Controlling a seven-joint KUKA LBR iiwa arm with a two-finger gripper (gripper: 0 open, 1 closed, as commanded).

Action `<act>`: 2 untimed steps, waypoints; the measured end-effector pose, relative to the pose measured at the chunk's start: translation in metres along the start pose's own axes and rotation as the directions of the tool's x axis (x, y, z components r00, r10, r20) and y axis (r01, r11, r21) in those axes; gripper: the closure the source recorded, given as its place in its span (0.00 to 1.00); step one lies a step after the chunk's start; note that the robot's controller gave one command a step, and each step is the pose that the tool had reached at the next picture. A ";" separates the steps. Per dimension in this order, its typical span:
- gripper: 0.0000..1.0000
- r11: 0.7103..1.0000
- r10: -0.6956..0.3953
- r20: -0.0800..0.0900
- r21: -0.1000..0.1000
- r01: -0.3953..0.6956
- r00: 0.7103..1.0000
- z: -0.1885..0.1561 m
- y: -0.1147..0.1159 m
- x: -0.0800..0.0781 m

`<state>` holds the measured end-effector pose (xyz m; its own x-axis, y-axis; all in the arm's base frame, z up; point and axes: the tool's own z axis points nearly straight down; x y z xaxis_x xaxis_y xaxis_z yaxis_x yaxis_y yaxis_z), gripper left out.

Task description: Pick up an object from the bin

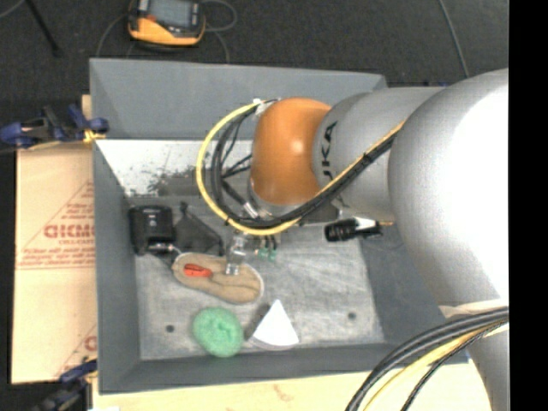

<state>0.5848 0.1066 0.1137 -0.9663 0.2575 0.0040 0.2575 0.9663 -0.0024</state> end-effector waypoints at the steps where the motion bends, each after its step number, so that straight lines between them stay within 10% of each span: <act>1: 1.00 1.000 -0.005 0.003 -0.002 0.005 1.000 -0.020 0.000 -0.001; 2: 1.00 0.995 -0.103 0.008 -0.001 0.103 0.995 -0.028 0.001 0.002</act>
Offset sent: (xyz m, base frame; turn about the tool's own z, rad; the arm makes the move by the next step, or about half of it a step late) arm -0.0093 0.0032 0.0366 -0.4596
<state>0.5835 0.1075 0.1412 -0.9877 0.1566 -0.0036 0.1566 0.9877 -0.0008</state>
